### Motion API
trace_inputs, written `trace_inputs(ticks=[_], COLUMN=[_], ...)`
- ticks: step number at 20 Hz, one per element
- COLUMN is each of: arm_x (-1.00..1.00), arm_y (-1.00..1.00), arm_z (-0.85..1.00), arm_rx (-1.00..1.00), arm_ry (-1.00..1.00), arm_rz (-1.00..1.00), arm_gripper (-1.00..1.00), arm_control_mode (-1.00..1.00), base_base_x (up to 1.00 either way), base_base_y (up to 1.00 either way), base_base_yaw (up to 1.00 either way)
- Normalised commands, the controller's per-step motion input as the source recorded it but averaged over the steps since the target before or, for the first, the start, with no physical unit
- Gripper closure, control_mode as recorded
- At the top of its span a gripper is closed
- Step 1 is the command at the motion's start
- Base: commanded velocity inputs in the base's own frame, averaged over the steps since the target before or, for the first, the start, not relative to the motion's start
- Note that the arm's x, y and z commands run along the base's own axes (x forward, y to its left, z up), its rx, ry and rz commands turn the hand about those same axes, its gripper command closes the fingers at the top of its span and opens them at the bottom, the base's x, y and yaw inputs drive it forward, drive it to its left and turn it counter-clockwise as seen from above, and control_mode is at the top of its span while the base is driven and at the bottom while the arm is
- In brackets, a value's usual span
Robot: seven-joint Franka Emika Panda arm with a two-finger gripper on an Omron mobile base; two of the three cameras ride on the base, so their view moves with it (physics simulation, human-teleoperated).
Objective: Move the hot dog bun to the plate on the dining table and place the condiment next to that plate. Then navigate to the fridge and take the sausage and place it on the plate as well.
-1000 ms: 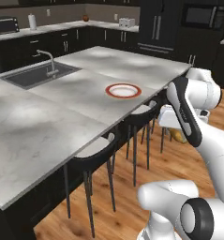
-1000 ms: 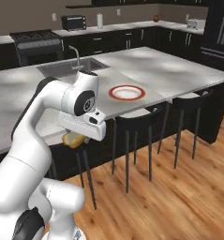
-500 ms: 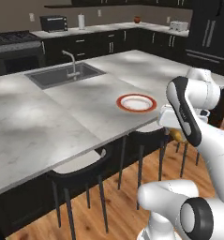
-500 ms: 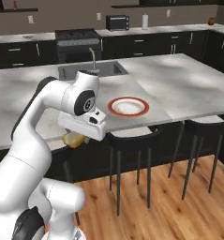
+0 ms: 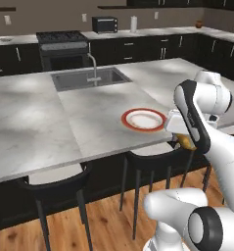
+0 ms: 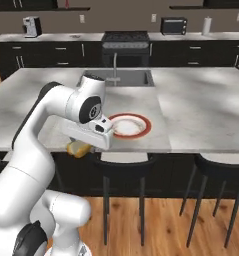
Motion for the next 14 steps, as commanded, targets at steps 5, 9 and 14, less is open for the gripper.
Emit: trace_inputs(ticks=[5, 9, 14], arm_x=[0.00, 0.00, 0.16], arm_y=[0.00, 0.00, 0.00], arm_z=[0.00, 0.00, -0.02], arm_rx=[0.00, 0.00, 0.00], arm_ry=[0.00, 0.00, 0.01], arm_rz=[0.00, 0.00, 0.02], arm_gripper=[1.00, 1.00, 1.00], arm_control_mode=[1.00, 1.00, -1.00], base_base_x=[0.71, 0.95, 0.79], base_base_y=[-0.88, -0.77, -0.26], base_base_yaw=[0.46, 0.38, 0.21])
